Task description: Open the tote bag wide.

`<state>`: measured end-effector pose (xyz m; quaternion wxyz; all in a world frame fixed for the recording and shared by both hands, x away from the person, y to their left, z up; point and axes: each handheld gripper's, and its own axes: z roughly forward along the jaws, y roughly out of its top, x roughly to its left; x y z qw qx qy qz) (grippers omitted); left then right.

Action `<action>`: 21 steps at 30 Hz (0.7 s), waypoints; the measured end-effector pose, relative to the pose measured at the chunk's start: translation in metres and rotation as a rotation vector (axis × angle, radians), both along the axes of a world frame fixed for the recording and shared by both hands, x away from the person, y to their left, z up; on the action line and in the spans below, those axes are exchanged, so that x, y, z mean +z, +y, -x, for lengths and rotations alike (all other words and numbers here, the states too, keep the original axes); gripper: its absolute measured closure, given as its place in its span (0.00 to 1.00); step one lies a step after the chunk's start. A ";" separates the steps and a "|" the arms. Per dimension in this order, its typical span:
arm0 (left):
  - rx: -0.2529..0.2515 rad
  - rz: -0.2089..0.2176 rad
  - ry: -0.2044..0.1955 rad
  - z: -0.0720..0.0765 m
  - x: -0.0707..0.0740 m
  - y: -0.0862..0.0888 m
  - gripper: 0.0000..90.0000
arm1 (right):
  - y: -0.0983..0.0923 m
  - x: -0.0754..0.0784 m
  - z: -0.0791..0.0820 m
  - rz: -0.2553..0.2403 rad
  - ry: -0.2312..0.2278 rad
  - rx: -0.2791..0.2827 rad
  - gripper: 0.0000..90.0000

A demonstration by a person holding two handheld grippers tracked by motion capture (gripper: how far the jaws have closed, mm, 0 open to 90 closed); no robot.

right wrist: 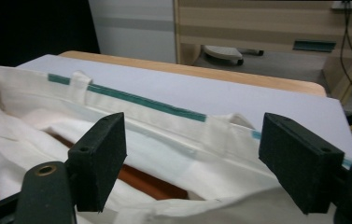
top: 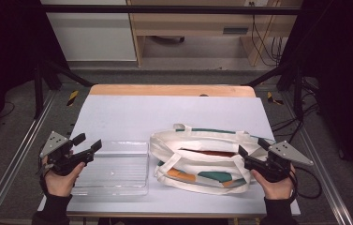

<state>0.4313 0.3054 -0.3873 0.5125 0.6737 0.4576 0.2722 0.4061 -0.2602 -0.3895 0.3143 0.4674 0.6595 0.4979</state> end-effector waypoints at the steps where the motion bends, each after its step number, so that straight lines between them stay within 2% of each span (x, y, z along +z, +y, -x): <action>1: -0.004 0.002 0.000 0.000 0.001 -0.001 0.32 | 0.003 0.001 0.000 -0.002 0.002 0.010 0.27; 4: -0.012 0.001 0.001 -0.001 0.002 -0.004 0.33 | 0.010 0.003 0.000 -0.004 0.001 0.040 0.29; 7: -0.020 0.000 0.004 0.001 0.002 -0.008 0.34 | 0.030 0.005 0.001 -0.011 0.010 0.107 0.32; 9: -0.026 0.000 0.006 0.001 0.003 -0.009 0.35 | 0.043 0.006 0.001 -0.004 0.015 0.140 0.32; 10: -0.026 0.000 0.006 0.001 0.003 -0.009 0.35 | 0.043 0.006 0.001 -0.004 0.015 0.140 0.32; 11: -0.029 0.001 0.006 0.001 0.003 -0.010 0.35 | 0.056 0.005 0.000 0.010 0.020 0.171 0.33; 15: -0.045 0.004 0.006 0.001 0.004 -0.015 0.37 | 0.080 0.001 -0.003 0.035 0.040 0.226 0.33; 21: -0.075 -0.021 0.013 -0.001 0.004 -0.030 0.40 | 0.104 -0.006 -0.008 0.054 0.070 0.291 0.34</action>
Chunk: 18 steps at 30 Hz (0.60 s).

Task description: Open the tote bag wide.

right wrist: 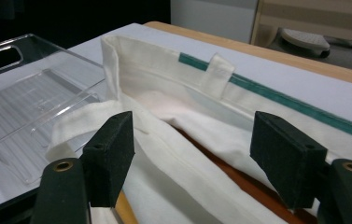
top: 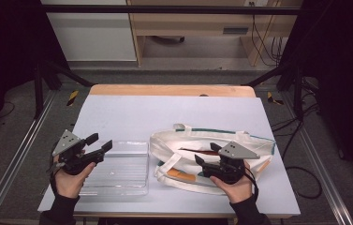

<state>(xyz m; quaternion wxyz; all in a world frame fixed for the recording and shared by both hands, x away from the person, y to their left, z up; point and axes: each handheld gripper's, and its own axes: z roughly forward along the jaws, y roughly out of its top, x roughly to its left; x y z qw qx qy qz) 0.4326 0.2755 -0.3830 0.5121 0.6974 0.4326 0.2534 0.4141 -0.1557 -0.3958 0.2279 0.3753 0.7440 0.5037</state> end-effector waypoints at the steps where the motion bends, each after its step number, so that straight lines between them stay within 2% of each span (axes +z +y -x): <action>1: -0.003 -0.002 0.001 0.000 0.000 -0.002 0.40 | 0.003 -0.001 0.000 0.002 0.004 0.006 0.35; 11: -0.030 -0.018 0.023 -0.005 0.000 -0.021 0.43 | 0.033 -0.021 -0.006 0.066 0.061 0.072 0.39; 13: -0.037 -0.022 0.021 -0.006 0.003 -0.025 0.43 | 0.036 -0.024 -0.007 0.092 0.062 0.075 0.43; 17: -0.050 0.015 0.017 -0.012 0.012 -0.034 0.44 | 0.036 -0.028 -0.008 0.109 0.087 0.081 0.55; 18: -0.058 0.012 0.019 -0.014 0.014 -0.038 0.44 | 0.036 -0.029 -0.008 0.119 0.089 0.081 0.58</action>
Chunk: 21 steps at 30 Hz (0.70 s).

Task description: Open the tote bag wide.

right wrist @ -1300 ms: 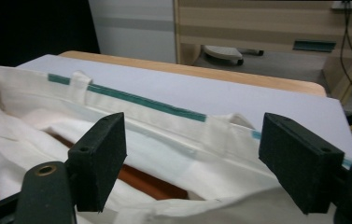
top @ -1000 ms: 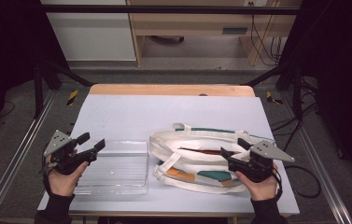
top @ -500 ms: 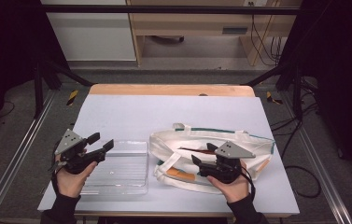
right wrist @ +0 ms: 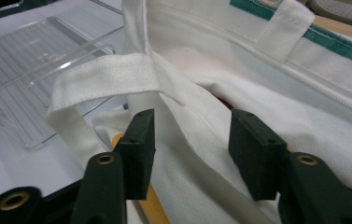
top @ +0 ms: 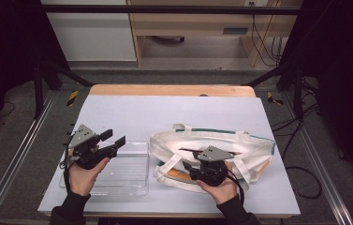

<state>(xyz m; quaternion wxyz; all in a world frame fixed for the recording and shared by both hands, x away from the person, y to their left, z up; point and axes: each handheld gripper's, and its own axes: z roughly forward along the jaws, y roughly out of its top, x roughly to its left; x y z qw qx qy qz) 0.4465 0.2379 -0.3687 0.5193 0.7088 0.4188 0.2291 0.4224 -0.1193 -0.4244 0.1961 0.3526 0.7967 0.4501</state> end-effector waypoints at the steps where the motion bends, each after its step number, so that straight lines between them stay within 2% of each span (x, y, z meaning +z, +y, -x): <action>1: -0.008 -0.013 0.001 -0.002 0.003 -0.005 0.44 | 0.000 0.000 0.000 0.005 -0.001 0.002 0.61; 2: -0.014 -0.024 0.001 -0.005 0.005 -0.010 0.44 | 0.000 0.000 0.000 0.010 -0.002 0.002 0.67; 6: -0.050 -0.036 0.011 -0.019 0.012 -0.032 0.42 | -0.002 -0.002 0.000 0.004 0.009 -0.003 0.74; 12: -0.087 -0.074 0.041 -0.040 0.009 -0.059 0.41 | -0.002 -0.005 0.000 0.019 0.009 0.015 0.89; 13: -0.096 -0.075 0.052 -0.045 0.008 -0.064 0.41 | -0.002 -0.005 0.000 0.019 0.009 0.015 0.89; 16: -0.116 -0.119 0.077 -0.059 0.004 -0.080 0.41 | -0.002 -0.005 0.000 0.021 0.017 0.022 0.93; 18: -0.131 -0.150 0.080 -0.065 0.003 -0.089 0.41 | -0.002 -0.005 0.000 0.024 0.019 0.026 0.95; 21: -0.150 -0.167 0.092 -0.069 -0.001 -0.100 0.44 | -0.002 -0.005 0.001 0.023 0.017 0.029 0.98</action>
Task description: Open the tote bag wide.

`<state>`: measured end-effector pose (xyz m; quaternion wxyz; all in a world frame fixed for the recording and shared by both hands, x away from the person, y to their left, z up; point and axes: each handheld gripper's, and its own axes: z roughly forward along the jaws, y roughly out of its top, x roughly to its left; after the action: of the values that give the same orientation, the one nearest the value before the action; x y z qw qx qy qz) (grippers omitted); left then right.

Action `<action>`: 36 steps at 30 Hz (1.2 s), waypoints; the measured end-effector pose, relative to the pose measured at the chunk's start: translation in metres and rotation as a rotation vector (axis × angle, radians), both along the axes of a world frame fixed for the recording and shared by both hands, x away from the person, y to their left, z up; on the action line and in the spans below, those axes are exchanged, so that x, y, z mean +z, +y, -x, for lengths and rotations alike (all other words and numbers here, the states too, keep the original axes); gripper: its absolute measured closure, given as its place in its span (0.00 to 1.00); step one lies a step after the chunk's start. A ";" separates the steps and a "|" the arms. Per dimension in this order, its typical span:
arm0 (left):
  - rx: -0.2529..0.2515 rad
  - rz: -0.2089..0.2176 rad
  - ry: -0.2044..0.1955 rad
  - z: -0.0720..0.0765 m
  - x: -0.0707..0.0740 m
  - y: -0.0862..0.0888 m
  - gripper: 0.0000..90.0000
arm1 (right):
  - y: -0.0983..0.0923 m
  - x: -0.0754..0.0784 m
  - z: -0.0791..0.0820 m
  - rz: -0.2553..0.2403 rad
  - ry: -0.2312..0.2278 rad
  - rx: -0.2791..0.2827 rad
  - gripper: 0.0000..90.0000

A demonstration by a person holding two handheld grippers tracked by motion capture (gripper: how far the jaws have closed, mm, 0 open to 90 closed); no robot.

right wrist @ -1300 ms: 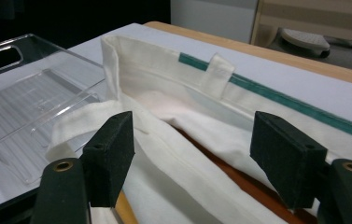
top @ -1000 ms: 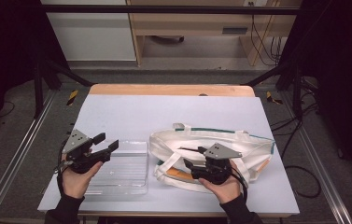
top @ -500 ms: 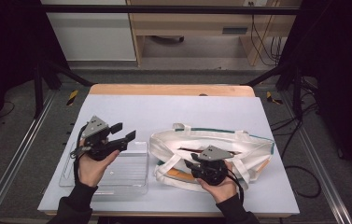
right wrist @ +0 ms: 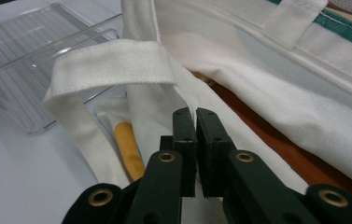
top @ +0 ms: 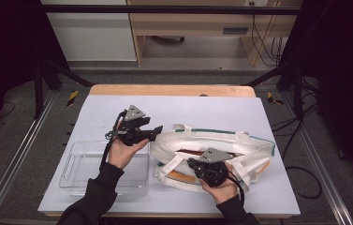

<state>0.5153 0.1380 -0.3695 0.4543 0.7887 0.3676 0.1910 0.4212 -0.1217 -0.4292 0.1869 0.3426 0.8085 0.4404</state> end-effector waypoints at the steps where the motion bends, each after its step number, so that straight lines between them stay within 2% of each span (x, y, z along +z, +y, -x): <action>1: -0.009 -0.009 0.004 -0.001 -0.001 -0.002 0.45 | 0.000 0.000 0.000 -0.002 -0.002 0.004 0.98; 6: -0.026 -0.059 0.048 -0.003 -0.008 -0.010 0.60 | -0.002 0.002 0.003 -0.016 0.005 0.018 0.99; 8: -0.029 -0.079 0.077 -0.003 -0.011 -0.012 0.71 | -0.002 0.003 0.005 -0.020 0.010 0.032 0.99; 9: -0.029 -0.075 0.086 -0.003 -0.013 -0.012 0.79 | -0.002 0.003 0.007 -0.025 0.019 0.043 0.99; 10: -0.035 -0.070 0.104 -0.003 -0.014 -0.013 0.79 | -0.002 0.003 0.007 -0.025 0.019 0.043 0.99; 12: -0.040 -0.063 0.132 -0.001 -0.018 -0.013 0.89 | -0.003 0.002 0.010 -0.031 0.036 0.063 0.99; 14: -0.031 -0.081 0.140 0.002 -0.023 -0.014 0.91 | -0.002 0.000 0.014 -0.027 0.048 0.076 0.99; 16: -0.022 -0.085 0.141 0.004 -0.027 -0.015 0.91 | -0.002 -0.005 0.018 -0.030 0.058 0.084 0.98; 20: 0.009 -0.067 0.143 0.010 -0.034 -0.017 0.91 | -0.002 -0.016 0.023 -0.041 0.085 0.079 0.98; 21: 0.012 -0.072 0.139 0.012 -0.036 -0.018 0.91 | -0.001 -0.023 0.024 -0.037 0.094 0.075 0.98; 24: 0.007 -0.078 0.132 0.015 -0.040 -0.020 0.91 | 0.001 -0.029 0.024 -0.023 0.101 0.071 0.98; 28: -0.006 -0.061 0.138 0.017 -0.042 -0.019 0.88 | 0.004 -0.041 0.021 -0.010 0.123 0.061 0.97; 31: -0.002 -0.066 0.123 0.019 -0.043 -0.019 0.82 | 0.003 -0.043 0.019 -0.029 0.142 0.061 0.94; 33: 0.005 -0.069 0.108 0.020 -0.043 -0.018 0.77 | 0.001 -0.040 0.019 -0.047 0.149 0.065 0.88; 36: 0.011 -0.056 0.069 0.024 -0.041 -0.014 0.61 | -0.003 -0.027 0.022 -0.049 0.116 0.067 0.81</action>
<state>0.4913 0.1236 -0.4104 0.4182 0.8050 0.3821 0.1764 0.3995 -0.1250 -0.4566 0.1167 0.3449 0.8179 0.4455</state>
